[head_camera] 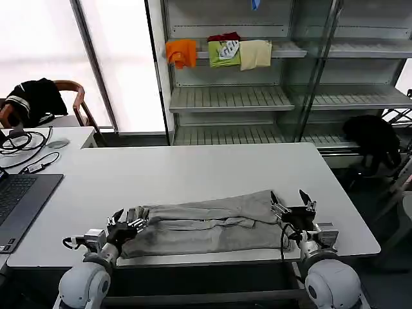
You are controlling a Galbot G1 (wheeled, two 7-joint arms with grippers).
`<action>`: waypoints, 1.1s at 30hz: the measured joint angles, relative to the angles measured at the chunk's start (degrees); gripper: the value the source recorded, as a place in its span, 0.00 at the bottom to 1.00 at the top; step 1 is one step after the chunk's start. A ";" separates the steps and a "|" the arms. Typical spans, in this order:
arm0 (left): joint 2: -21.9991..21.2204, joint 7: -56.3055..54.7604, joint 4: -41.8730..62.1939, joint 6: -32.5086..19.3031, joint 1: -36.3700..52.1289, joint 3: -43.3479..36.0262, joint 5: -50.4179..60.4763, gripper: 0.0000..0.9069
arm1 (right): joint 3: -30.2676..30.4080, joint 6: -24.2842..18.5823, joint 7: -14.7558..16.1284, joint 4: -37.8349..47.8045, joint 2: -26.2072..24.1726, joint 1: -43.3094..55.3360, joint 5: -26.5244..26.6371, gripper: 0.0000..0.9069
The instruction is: Fold and organize the clothes.
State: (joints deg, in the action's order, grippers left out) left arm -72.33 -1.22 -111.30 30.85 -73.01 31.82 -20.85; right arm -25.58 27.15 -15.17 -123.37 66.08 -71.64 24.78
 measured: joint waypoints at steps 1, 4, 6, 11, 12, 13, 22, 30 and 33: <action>-0.20 0.05 0.09 0.00 -0.14 0.00 -0.01 1.00 | 0.00 0.03 -0.01 -0.06 -0.14 0.06 0.17 1.00; -0.84 0.26 0.41 0.00 -0.54 -0.04 -0.01 1.00 | -0.04 0.12 -0.13 -0.16 -0.48 0.30 0.60 1.00; -1.26 0.30 0.70 0.02 -0.63 -0.03 0.00 0.76 | -0.11 0.16 -0.18 -0.17 -0.64 0.47 0.85 1.00; -1.81 0.47 1.38 -0.31 -1.02 0.16 0.09 0.02 | -0.23 0.23 -0.38 -0.10 -1.08 1.06 1.55 1.00; -1.89 0.52 1.51 -0.46 -1.12 0.19 0.12 0.02 | -0.22 0.24 -0.44 0.03 -1.10 1.23 1.66 1.00; -1.96 0.56 1.62 -0.59 -1.19 0.22 0.16 0.02 | -0.19 0.25 -0.49 0.15 -1.14 1.38 1.75 1.00; -2.35 0.87 2.50 -1.80 -1.54 0.67 0.17 0.01 | 0.51 0.25 -0.75 1.10 -1.21 2.54 2.24 1.00; -2.06 0.92 3.92 -3.29 -1.18 1.56 0.04 0.01 | 0.94 0.29 -1.31 1.94 -0.92 3.65 2.57 1.00; -1.58 1.12 4.30 -3.87 -1.18 2.27 -0.16 0.01 | 0.95 0.39 -1.75 2.43 -0.78 4.17 2.76 1.00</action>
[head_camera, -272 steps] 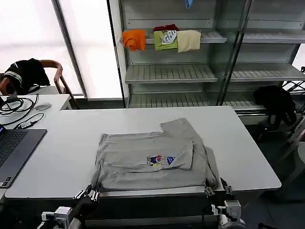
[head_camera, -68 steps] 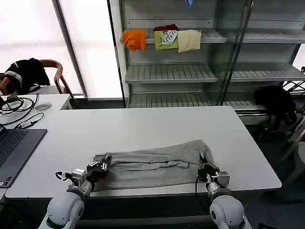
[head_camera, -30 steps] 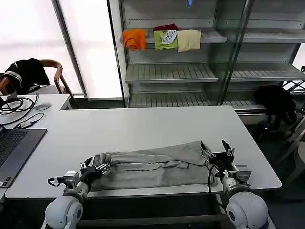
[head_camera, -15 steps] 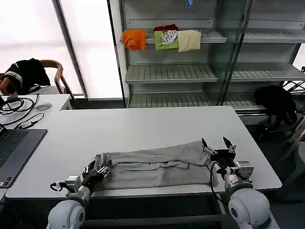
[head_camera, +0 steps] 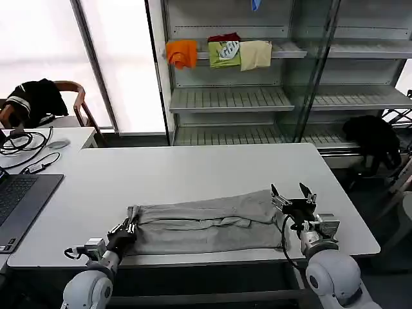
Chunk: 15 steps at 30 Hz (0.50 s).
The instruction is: Fold and organize the clothes.
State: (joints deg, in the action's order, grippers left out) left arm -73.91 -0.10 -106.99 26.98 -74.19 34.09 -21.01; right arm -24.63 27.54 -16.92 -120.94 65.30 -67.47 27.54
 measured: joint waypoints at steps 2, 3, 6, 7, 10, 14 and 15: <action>0.41 0.18 0.17 -0.35 0.01 0.68 -0.27 0.01 | 0.18 0.04 -0.05 0.07 0.00 0.32 0.06 1.00; 0.76 0.27 0.31 -0.51 0.09 1.13 -0.42 0.01 | 0.27 0.04 -0.06 0.08 0.00 0.44 0.06 1.00; 1.88 0.41 0.41 -0.46 0.39 3.00 -0.95 0.01 | 0.55 0.19 -0.14 0.09 0.20 0.89 0.05 1.00; 2.50 0.44 0.42 -0.40 0.58 3.80 -1.22 0.01 | 0.66 0.23 -0.17 0.16 0.30 1.07 0.05 1.00; 5.10 0.70 0.67 -0.34 1.15 6.83 -2.27 0.01 | 1.08 0.25 -0.22 0.40 0.36 1.38 0.03 1.00; 9.67 1.30 1.51 -0.17 0.98 11.62 -3.69 0.01 | 1.47 0.30 -0.27 0.62 0.54 1.79 0.01 1.00; 10.81 1.48 1.76 -0.11 0.94 12.71 -3.92 0.01 | 1.53 0.33 -0.30 0.62 0.60 1.88 -0.01 1.00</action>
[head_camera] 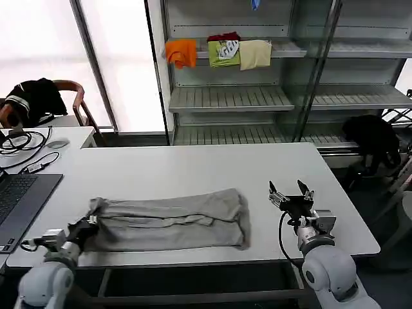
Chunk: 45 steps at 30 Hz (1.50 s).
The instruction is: Fold and organize the clothes.
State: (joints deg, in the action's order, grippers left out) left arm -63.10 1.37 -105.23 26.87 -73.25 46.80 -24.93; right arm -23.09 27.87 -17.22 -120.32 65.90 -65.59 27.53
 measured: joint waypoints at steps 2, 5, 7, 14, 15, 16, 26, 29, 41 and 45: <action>2.37 0.21 0.59 0.03 0.09 2.21 -0.26 0.01 | 0.05 0.13 -0.10 -0.03 0.13 0.10 -0.04 1.00; 5.79 0.64 1.64 -0.02 0.63 4.98 -0.30 0.01 | 0.02 0.27 -0.13 -0.31 0.08 0.00 -0.08 1.00; 7.83 0.69 2.63 -0.01 1.12 6.47 -0.13 0.01 | -0.10 0.29 -0.15 -0.53 0.04 -0.20 -0.07 1.00; 12.16 0.93 3.44 0.42 1.80 8.65 0.87 0.01 | -0.88 0.28 -0.38 -0.90 0.52 -1.04 -0.11 1.00; 12.32 0.84 3.19 0.52 1.78 8.68 1.10 0.01 | -0.96 0.27 -0.40 -0.96 0.57 -1.13 -0.11 1.00; 12.42 0.77 2.79 0.65 1.70 8.64 1.30 0.01 | -1.08 0.26 -0.42 -1.03 0.65 -1.26 -0.14 1.00; 9.62 -1.10 -3.36 2.55 1.35 1.26 3.36 0.01 | -3.08 0.21 -0.56 -2.35 1.07 -3.60 -0.77 1.00; 8.25 -1.89 -4.66 3.21 1.92 -2.50 3.65 0.01 | -3.90 0.22 -0.59 -2.93 1.14 -4.41 -0.82 1.00; 4.02 -5.05 -6.90 5.27 4.87 -15.90 3.66 0.01 | -6.72 0.11 -0.48 -4.38 2.32 -8.03 -1.73 1.00; 3.34 -6.04 -7.39 5.59 6.18 -19.34 3.33 0.01 | -7.24 0.13 -0.44 -4.51 2.81 -8.88 -2.24 1.00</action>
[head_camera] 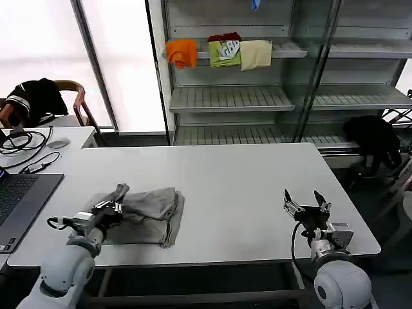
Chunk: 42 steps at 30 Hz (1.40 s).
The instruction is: Fold and organize the clothes.
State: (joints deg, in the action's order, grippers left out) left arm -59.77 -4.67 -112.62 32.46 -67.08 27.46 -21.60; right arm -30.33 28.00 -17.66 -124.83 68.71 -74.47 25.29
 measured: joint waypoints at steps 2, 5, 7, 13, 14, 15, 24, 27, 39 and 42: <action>-0.26 -0.37 -0.41 0.11 0.77 -1.68 -0.27 0.01 | -0.29 0.07 -0.02 0.00 0.24 -0.25 -0.23 1.00; -0.70 -0.86 -1.08 0.25 1.79 -4.19 -0.37 0.01 | -0.50 0.16 -0.02 0.00 0.61 -0.70 -0.65 1.00; -1.00 -1.03 -1.37 0.32 2.50 -5.81 -0.33 0.01 | -0.53 0.17 0.02 -0.05 0.86 -1.06 -0.90 1.00; -2.04 -1.23 -0.91 0.47 4.75 -10.46 0.08 0.01 | -1.03 0.10 0.12 -0.08 1.15 -1.78 -1.29 1.00; -2.22 -1.16 -0.71 0.48 5.01 -11.12 0.15 0.01 | -1.08 0.06 0.12 -0.03 1.15 -1.92 -1.34 1.00; -2.40 -1.11 -0.50 0.48 5.23 -11.73 0.19 0.01 | -1.08 -0.01 0.13 0.06 1.15 -2.07 -1.39 1.00; -4.35 -0.56 1.85 0.53 7.40 -15.34 0.73 1.00 | -1.16 -0.59 0.70 0.75 1.16 -2.70 -1.61 1.00; -5.01 -0.35 2.85 0.53 7.43 -15.85 0.66 1.00 | -1.17 -0.84 0.79 1.05 1.00 -2.75 -1.64 1.00; -6.54 0.27 1.92 0.45 5.87 -16.15 -4.91 1.00 | 0.24 -1.32 0.96 1.99 0.80 -1.85 -2.66 1.00; -6.82 0.23 -0.11 0.46 5.38 -15.38 -8.90 1.00 | 0.64 -1.32 1.06 2.01 0.48 -1.54 -2.70 1.00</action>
State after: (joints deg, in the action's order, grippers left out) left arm -66.58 -4.43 -112.73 32.92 -61.69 12.08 -30.50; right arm -29.69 26.67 -16.60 -122.82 69.19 -76.01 22.60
